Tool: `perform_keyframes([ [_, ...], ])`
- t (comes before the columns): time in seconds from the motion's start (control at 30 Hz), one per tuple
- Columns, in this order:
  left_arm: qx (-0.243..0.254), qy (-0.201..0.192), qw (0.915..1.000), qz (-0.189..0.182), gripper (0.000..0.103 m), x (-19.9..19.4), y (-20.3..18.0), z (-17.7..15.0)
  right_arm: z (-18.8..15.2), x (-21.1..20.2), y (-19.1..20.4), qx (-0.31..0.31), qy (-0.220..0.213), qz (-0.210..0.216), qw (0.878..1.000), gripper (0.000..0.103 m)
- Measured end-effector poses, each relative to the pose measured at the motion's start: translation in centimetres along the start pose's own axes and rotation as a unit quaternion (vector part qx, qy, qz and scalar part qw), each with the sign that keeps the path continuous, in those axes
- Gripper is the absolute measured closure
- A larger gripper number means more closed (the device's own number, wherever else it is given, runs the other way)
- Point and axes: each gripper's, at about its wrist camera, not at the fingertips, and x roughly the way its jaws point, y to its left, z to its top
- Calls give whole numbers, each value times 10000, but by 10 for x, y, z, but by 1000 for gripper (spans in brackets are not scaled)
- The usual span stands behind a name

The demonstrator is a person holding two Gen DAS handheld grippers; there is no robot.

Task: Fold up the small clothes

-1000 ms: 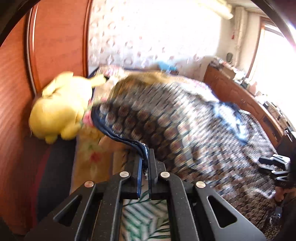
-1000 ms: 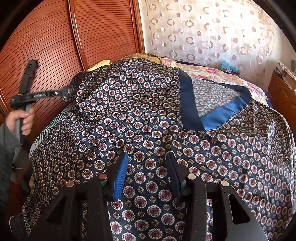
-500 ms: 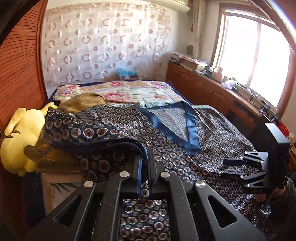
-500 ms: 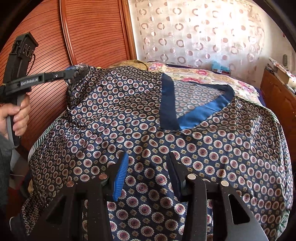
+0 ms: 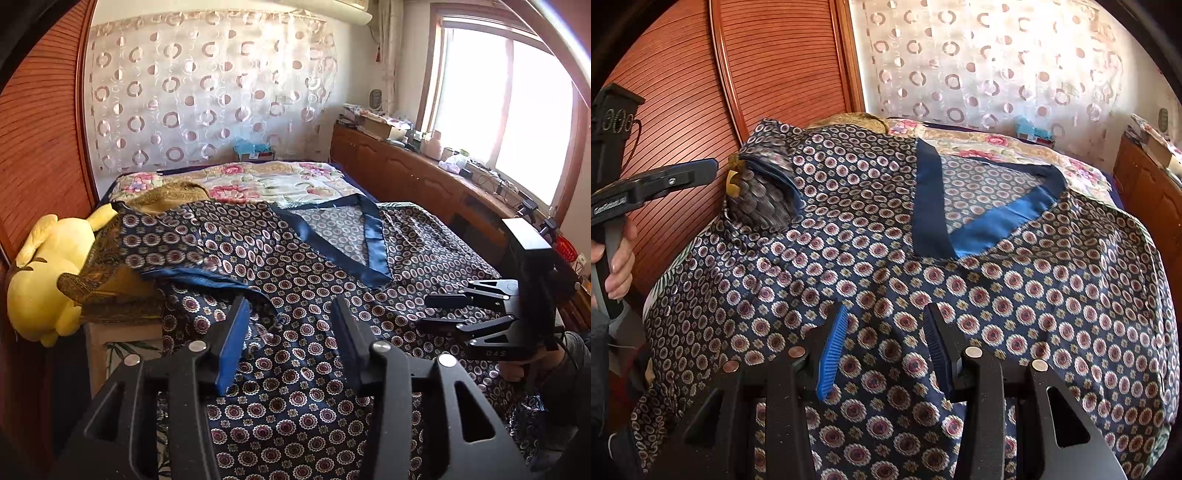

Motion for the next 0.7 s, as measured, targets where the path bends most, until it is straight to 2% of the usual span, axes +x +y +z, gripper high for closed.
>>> perform_keyframes([
  [0.1,-64,-244,9996,80,34,-17,4,1,9,3,7,-101,-34,57,9999,59],
  [0.13,-92,-324,9994,98,24,-23,7,0,13,4,10,-160,-48,78,9998,59],
  [0.17,-119,-424,9989,141,21,-28,9,0,16,5,12,-214,-61,106,9997,59],
  [0.4,-414,-795,9941,613,21,-58,35,-4,57,22,32,-557,-261,452,9971,59],
  [0.7,-708,-962,9884,935,21,-76,64,-16,121,73,67,-997,-387,770,9913,59],
])
